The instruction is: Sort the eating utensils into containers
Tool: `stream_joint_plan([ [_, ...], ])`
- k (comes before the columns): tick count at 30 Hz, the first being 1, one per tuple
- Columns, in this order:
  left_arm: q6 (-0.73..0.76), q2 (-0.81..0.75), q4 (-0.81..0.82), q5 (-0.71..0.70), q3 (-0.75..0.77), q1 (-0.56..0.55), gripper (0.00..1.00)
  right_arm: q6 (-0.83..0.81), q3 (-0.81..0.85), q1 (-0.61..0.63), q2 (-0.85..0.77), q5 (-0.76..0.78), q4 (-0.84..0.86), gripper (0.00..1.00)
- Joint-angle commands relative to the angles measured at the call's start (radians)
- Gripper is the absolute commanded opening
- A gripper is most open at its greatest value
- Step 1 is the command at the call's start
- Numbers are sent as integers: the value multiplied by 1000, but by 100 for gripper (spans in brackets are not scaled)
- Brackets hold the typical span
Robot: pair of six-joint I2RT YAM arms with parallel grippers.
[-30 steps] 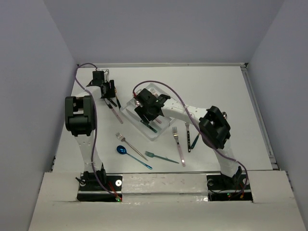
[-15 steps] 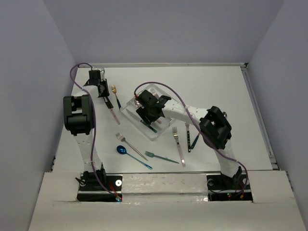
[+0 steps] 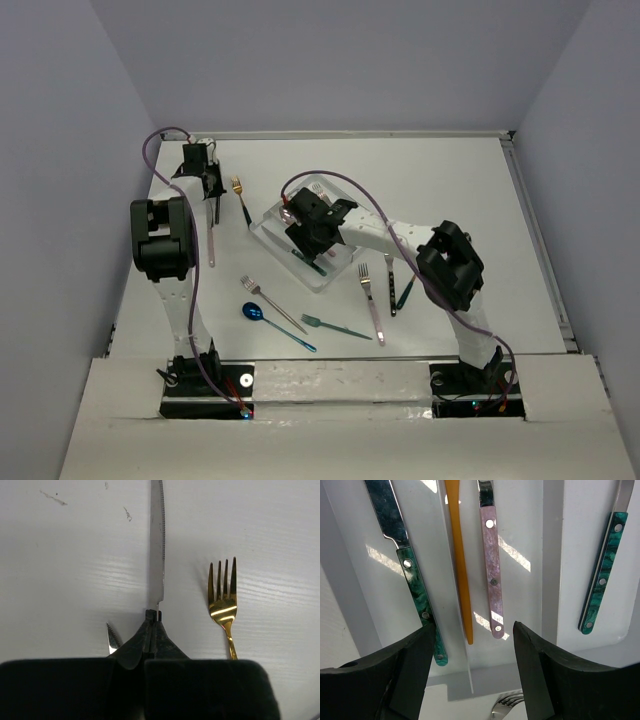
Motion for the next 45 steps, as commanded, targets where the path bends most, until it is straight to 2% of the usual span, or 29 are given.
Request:
stream_joint_plan([
  [1, -1, -2, -53, 13, -12, 6, 0, -4, -8, -6, -62, 15, 36, 69],
  [9, 5, 8, -53, 0, -12, 9, 1, -7, -11, -6, -71, 23, 37, 69],
  [11, 34, 16, -64, 4, -9, 10, 13, -10, -14, -6, -74, 24, 36, 69],
  [14, 48, 13, -65, 4, -15, 12, 24, -14, -18, -6, -77, 26, 36, 69],
  [16, 56, 16, -78, 5, -7, 12, 27, -16, -20, -6, -79, 26, 36, 69],
  [35, 85, 62, -174, 10, 74, 12, 34, -37, -38, -6, -111, 32, 36, 68],
  [38, 89, 73, -191, 14, 91, 12, 28, -39, -38, -6, -114, 38, 36, 68],
  [39, 89, 74, -194, 13, 94, 12, 19, -40, -38, -6, -114, 39, 36, 68],
  [41, 80, 76, -196, 11, 97, 12, 12, -39, -37, -6, -117, 41, 36, 68],
  [42, 77, 76, -193, 13, 97, 12, 2, -37, -34, -6, -117, 38, 37, 68],
  [45, 54, 77, -185, 25, 99, 12, 0, -39, -26, -6, -117, 30, 36, 68],
])
